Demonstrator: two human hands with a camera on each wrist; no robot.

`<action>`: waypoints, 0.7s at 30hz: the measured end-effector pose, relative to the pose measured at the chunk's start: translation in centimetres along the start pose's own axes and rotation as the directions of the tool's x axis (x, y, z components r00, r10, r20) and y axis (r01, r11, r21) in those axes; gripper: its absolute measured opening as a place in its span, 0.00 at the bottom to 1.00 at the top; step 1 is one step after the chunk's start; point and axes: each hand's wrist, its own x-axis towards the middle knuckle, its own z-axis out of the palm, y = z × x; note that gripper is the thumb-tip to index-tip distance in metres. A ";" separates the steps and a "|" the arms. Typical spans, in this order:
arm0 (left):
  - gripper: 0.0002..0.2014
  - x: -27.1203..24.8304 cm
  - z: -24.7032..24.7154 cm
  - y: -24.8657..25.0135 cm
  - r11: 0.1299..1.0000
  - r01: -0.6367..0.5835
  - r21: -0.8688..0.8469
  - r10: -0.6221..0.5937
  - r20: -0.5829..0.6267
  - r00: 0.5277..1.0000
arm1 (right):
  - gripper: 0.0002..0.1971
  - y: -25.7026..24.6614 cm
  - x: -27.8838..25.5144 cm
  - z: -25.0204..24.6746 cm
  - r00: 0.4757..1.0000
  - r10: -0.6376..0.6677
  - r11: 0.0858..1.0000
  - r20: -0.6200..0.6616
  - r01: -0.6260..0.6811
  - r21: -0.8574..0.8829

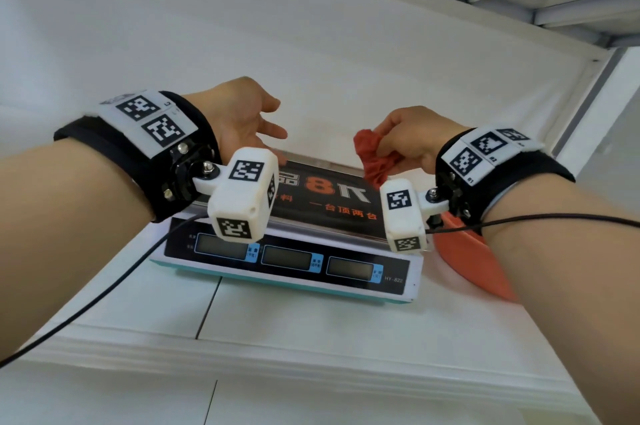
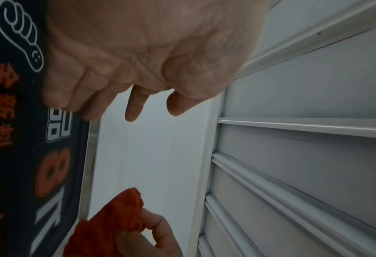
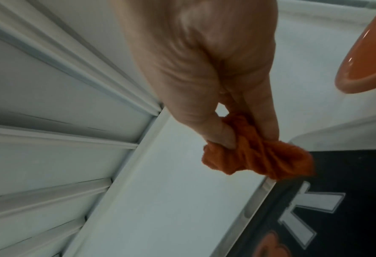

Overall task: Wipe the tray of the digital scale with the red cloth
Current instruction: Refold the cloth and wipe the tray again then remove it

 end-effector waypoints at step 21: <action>0.28 0.7 -5.3 0.5 1.000 0.002 0.001 -0.001 -0.148 0.989 | 0.03 0.7 4.1 1.6 0.973 0.225 0.898 0.052 -0.187 -0.398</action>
